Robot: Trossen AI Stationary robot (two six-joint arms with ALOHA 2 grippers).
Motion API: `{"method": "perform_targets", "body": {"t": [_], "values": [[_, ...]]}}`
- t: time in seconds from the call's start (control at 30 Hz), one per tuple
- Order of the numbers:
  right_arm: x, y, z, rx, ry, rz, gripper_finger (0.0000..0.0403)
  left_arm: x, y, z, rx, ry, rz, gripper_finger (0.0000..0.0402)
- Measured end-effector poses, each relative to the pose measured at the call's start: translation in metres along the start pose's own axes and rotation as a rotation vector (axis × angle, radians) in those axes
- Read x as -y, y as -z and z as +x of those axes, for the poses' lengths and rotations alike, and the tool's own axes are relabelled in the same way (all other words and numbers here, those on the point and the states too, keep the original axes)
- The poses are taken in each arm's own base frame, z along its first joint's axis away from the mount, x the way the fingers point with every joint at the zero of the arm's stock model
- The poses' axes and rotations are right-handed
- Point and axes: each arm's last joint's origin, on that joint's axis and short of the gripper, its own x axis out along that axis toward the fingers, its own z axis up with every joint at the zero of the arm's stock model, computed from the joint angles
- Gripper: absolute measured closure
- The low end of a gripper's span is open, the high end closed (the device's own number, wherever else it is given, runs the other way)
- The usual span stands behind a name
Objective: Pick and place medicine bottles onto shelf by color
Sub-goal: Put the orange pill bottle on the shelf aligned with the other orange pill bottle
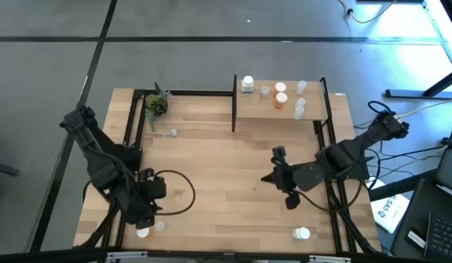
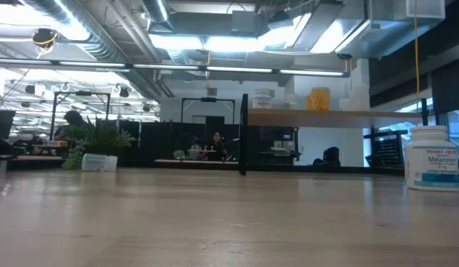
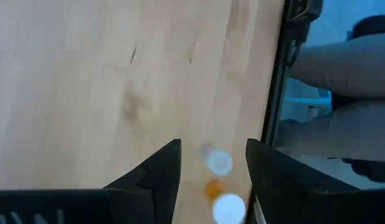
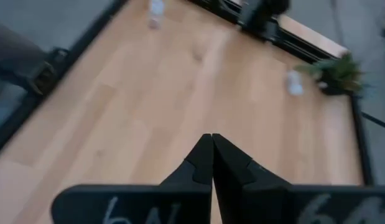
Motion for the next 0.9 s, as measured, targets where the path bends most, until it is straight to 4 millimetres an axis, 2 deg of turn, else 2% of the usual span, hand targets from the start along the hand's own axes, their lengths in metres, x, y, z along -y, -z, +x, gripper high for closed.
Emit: {"method": "perform_targets", "body": {"t": [0.23,0.53,0.8,0.9], "values": [[-0.01,-0.007,0.01,0.055,-0.159,-0.015,0.0398,0.017,0.029,0.003,-0.051,-0.009,-0.03,0.0227],[-0.014,-0.01,0.017,0.066,-0.216,-0.017,0.0398,0.044,0.061,0.02,-0.142,0.001,0.009,0.0227],[-0.019,-0.011,0.016,0.088,-0.382,-0.015,0.0398,0.058,0.074,0.032,-0.171,0.012,-0.041,0.0227],[-0.019,-0.011,0.016,0.094,-0.393,-0.018,0.0398,0.06,0.077,0.034,-0.173,0.011,-0.036,0.0227]]}}
